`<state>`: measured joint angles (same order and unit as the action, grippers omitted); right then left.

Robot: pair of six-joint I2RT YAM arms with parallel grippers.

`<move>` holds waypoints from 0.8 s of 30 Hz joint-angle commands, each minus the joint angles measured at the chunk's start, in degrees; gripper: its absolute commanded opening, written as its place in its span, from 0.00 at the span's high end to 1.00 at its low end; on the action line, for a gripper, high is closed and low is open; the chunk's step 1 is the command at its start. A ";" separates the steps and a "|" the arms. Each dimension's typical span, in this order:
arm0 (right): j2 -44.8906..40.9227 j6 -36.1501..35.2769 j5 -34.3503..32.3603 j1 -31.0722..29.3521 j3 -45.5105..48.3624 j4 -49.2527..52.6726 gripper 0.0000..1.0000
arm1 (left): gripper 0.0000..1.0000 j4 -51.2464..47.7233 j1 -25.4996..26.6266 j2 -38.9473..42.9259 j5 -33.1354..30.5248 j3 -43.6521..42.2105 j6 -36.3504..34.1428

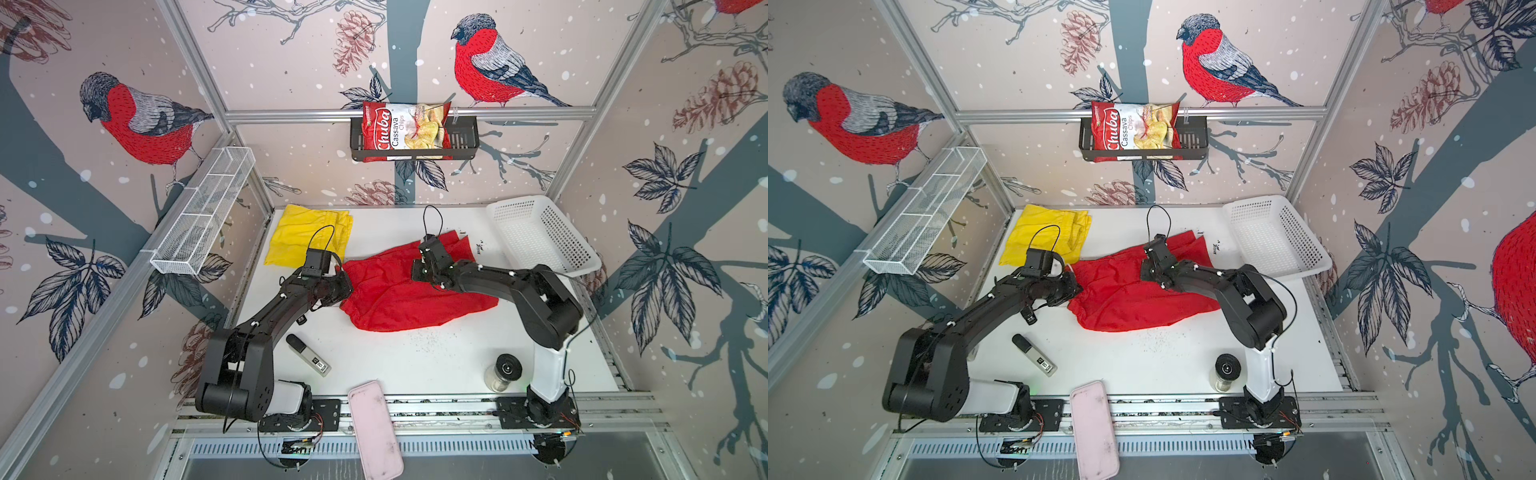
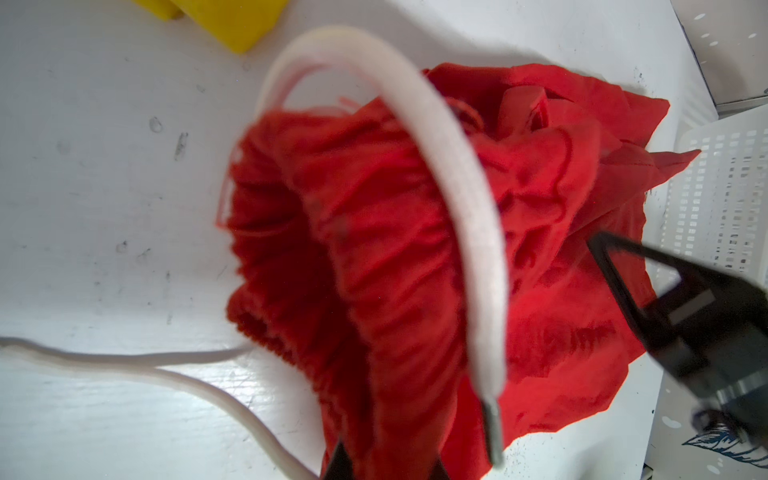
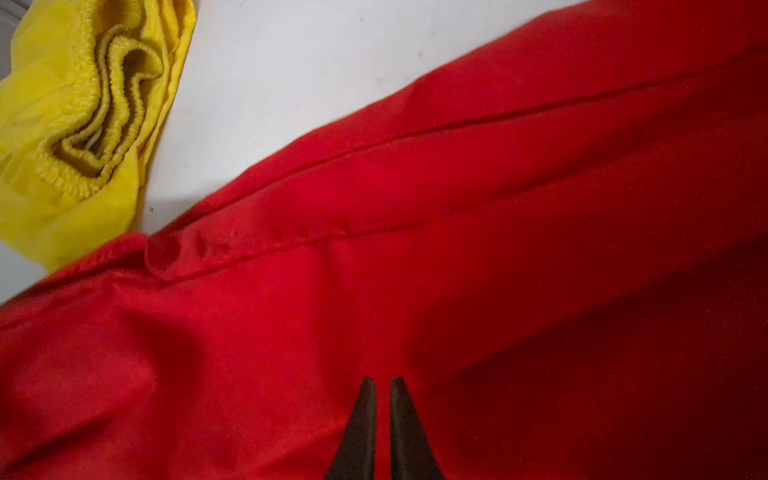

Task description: Fold and stack the shorts

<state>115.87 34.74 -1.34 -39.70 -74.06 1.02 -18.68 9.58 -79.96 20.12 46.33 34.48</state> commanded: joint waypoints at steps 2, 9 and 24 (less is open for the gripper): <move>6.63 -0.33 4.16 0.87 -7.60 4.66 0.90 | 1.00 0.46 -0.28 0.07 2.05 -0.08 -1.24; 18.30 0.91 3.81 4.64 -20.66 7.22 0.90 | 1.00 1.27 -0.62 -0.94 3.75 -1.59 -1.92; 21.12 -1.92 3.07 8.97 -34.25 7.37 0.87 | 1.00 -0.32 -0.91 -1.73 3.62 -2.30 -3.19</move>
<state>141.62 35.92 4.32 -30.37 -109.89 6.59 -17.10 8.91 -81.89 23.83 43.11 32.56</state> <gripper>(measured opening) 0.130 0.107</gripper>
